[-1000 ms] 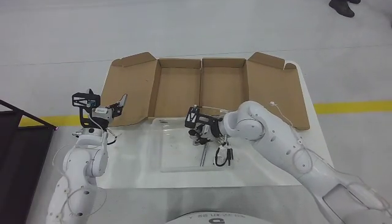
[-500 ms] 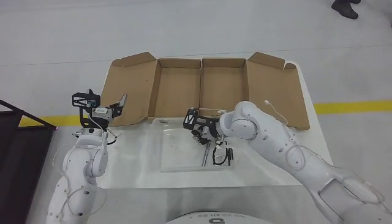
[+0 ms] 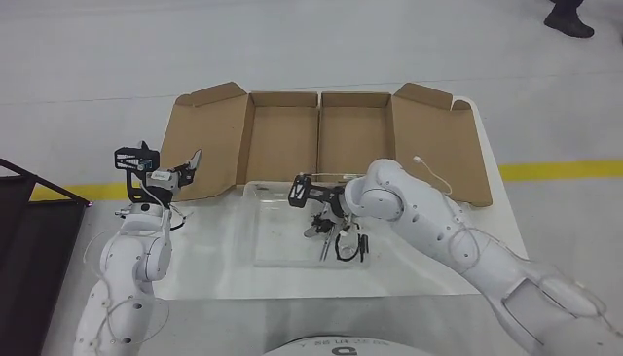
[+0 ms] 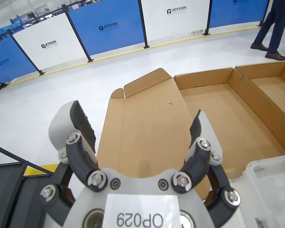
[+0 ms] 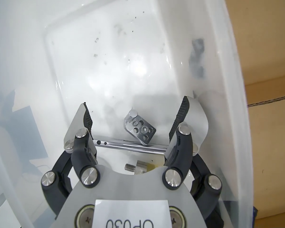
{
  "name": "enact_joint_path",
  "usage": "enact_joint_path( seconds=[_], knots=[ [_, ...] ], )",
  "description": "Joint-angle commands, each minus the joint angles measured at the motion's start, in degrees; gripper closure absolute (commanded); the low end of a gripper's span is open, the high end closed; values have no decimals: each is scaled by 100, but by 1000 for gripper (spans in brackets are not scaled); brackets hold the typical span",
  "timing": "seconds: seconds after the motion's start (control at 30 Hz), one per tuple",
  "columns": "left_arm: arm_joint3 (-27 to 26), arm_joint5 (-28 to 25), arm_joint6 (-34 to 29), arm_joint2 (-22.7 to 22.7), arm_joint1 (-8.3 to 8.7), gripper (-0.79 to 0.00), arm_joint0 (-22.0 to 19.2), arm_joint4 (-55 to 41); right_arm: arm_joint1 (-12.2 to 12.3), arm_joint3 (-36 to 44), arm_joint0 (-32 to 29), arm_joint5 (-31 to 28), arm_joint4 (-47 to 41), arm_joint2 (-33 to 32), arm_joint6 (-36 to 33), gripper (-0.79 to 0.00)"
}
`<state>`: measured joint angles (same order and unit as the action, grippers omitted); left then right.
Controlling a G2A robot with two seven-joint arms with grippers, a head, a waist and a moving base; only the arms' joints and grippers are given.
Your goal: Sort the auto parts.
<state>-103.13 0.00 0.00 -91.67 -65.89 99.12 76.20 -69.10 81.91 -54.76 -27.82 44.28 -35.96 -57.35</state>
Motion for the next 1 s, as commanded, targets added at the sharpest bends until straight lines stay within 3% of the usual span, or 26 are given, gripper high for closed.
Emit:
enact_joint_path(
  seconds=[0.0,0.1,0.2,0.67,0.77,0.8,0.83,0.97],
  knots=[
    [0,0,0,0,0,-785,0,0,9,19,-19,5,-1,6,-93,-610],
    [0,0,0,0,0,-785,0,0,4,1,-12,48,53,39,-169,-536],
    [0,0,0,0,0,-785,0,0,-13,-21,5,71,71,87,-204,-379],
    [0,0,0,0,0,-785,0,0,-148,-291,162,178,277,356,-192,-339],
    [0,0,0,0,0,-785,0,0,-176,-337,181,164,281,413,-211,-237],
    [0,0,0,0,0,-785,0,0,-186,-347,188,152,280,430,-206,-145],
    [0,0,0,0,0,-785,0,0,-194,-360,192,124,262,443,-194,0],
    [0,0,0,0,0,-785,0,0,-189,-258,194,43,188,378,-70,0]
  ],
)
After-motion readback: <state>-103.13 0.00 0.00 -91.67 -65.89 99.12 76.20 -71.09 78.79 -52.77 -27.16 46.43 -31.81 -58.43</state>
